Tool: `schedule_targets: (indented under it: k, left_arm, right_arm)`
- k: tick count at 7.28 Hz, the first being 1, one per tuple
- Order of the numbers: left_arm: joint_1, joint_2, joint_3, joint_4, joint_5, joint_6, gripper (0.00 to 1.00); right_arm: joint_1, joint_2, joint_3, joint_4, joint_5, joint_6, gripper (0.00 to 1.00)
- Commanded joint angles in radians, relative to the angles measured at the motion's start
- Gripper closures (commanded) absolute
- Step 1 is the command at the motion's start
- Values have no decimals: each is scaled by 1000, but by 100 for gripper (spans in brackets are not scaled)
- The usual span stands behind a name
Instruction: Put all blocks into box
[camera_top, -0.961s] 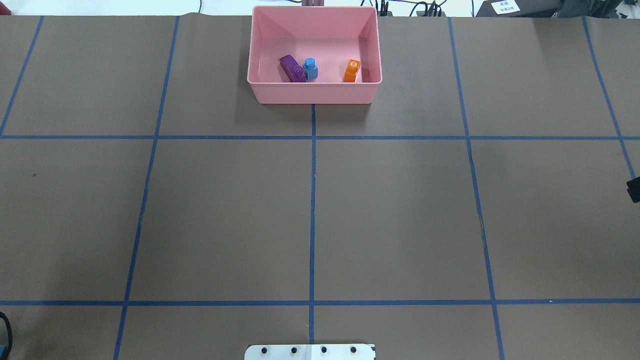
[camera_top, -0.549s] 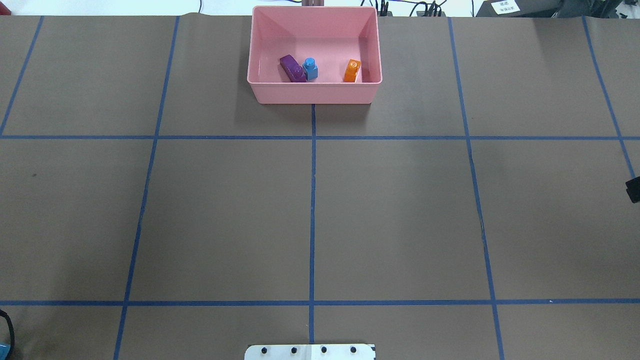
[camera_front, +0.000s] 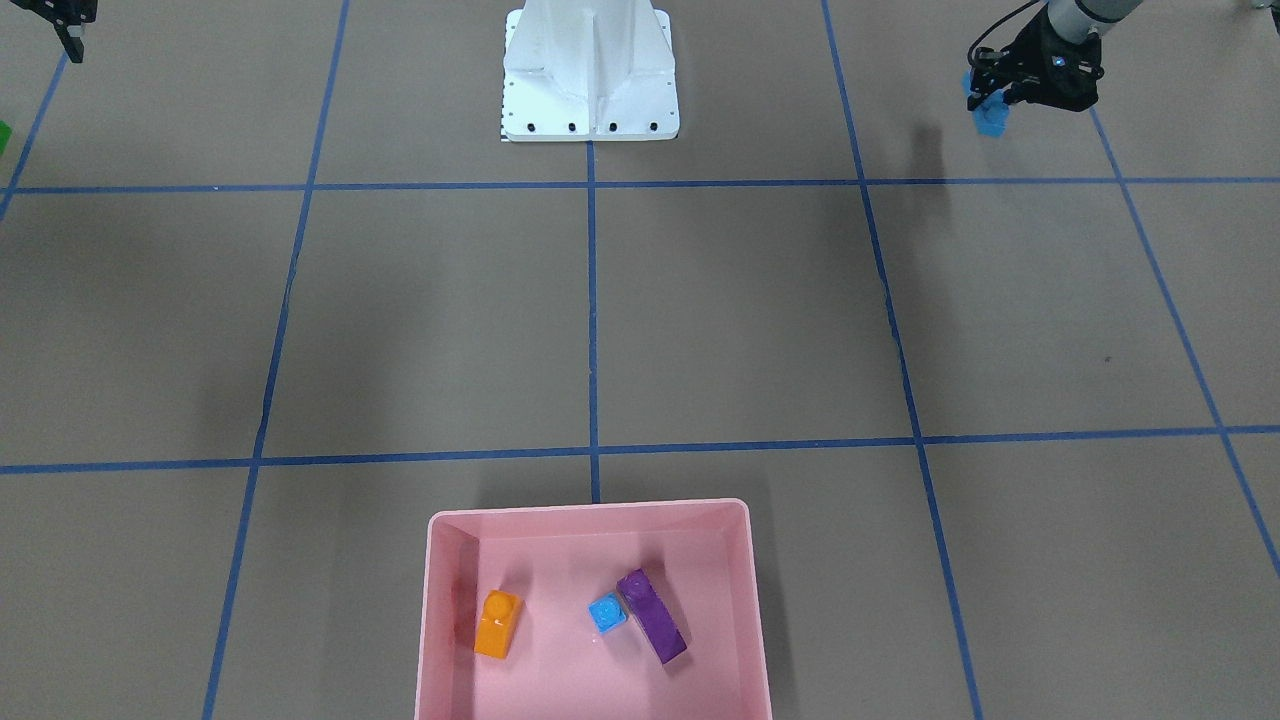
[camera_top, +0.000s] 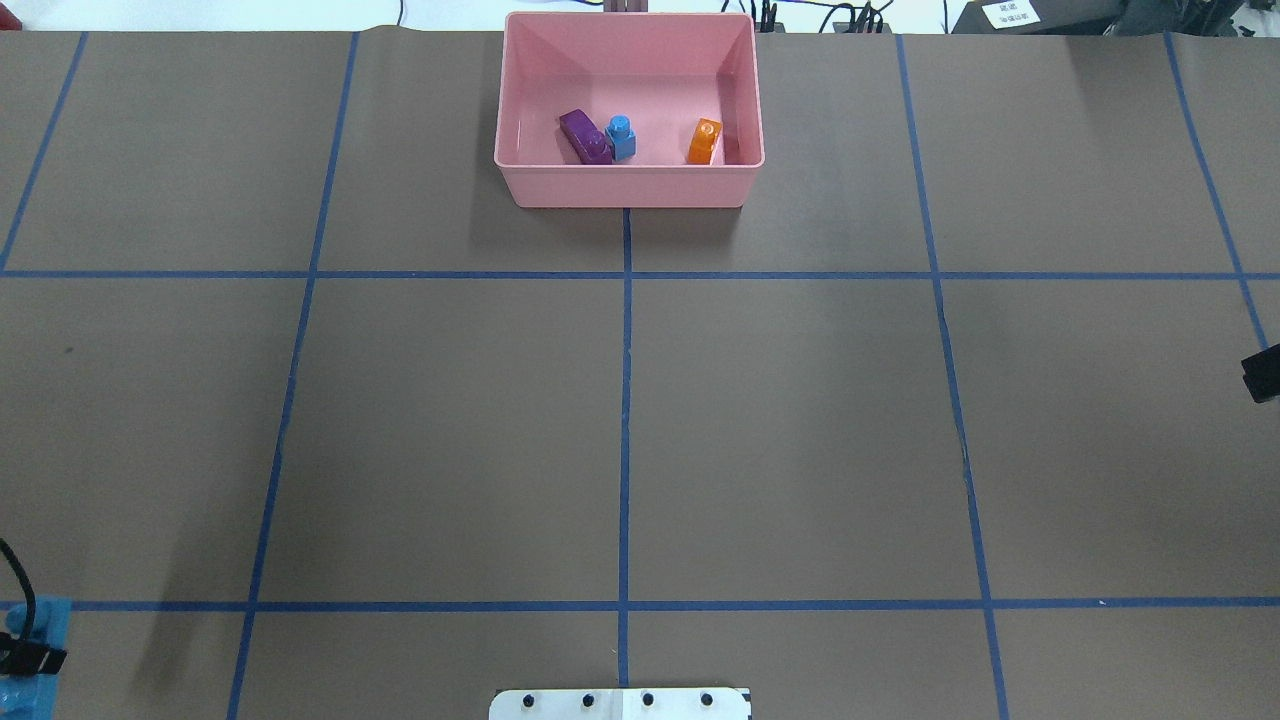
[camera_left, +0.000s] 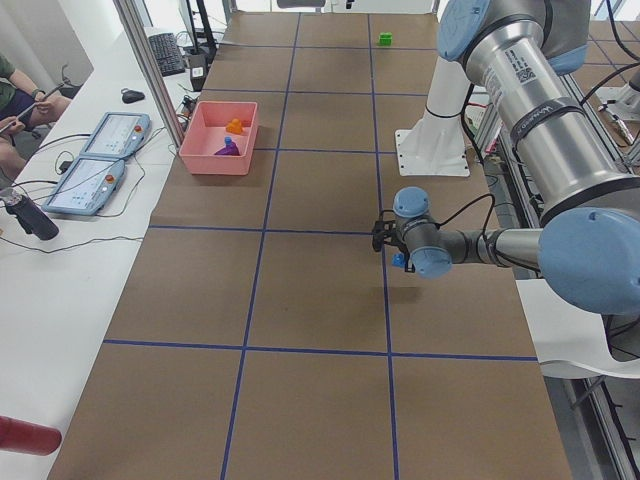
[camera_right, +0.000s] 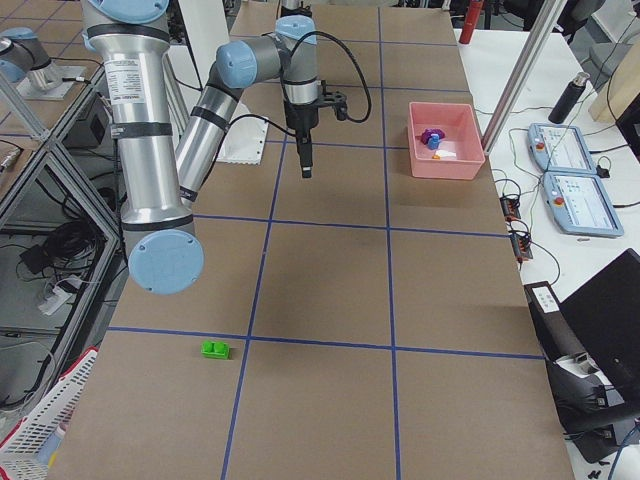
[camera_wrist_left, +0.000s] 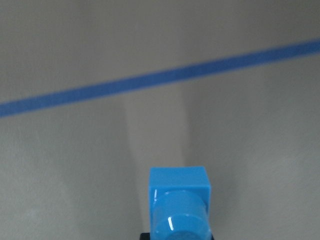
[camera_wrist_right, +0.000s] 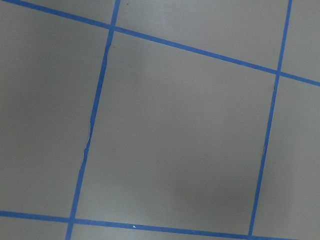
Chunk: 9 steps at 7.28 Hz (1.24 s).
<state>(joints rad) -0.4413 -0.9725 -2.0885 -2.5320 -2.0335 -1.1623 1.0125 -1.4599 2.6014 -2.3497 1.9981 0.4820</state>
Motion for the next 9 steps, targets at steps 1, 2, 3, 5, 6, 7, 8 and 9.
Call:
schedule_targets:
  k: [1,2,3,5,6,7,8,9]
  left_arm:
    - [-146,-171,-16,54,-8,-2,100]
    - [-210,-310,-16,146,-8,-2,100]
    - [-258,-447,-16,271,-8,-3,100]
    - [-339,-764,-7,622,-8,-2,100]
    - [-367,-920,39,754,-7,-3,100]
    - [-399,-1066,141,804,-8,-5,100]
    - [-422,-1203,279,808,-7,-45,100]
    - [-434,-1370,456,808,-4,-81,100]
  right_arm:
    - [-2,6,-3,1,1,3,0]
    - [0,6,-7,1,-1,3,0]
    - [0,7,-13,1,-1,0,0]
    - [0,38,-58,3,-2,-3,0]
    - [1,67,-87,7,-2,-17,0]
    - [21,72,-116,9,-2,-69,0]
    - [56,72,-147,16,1,-124,0]
    - [81,70,-176,42,4,-153,0]
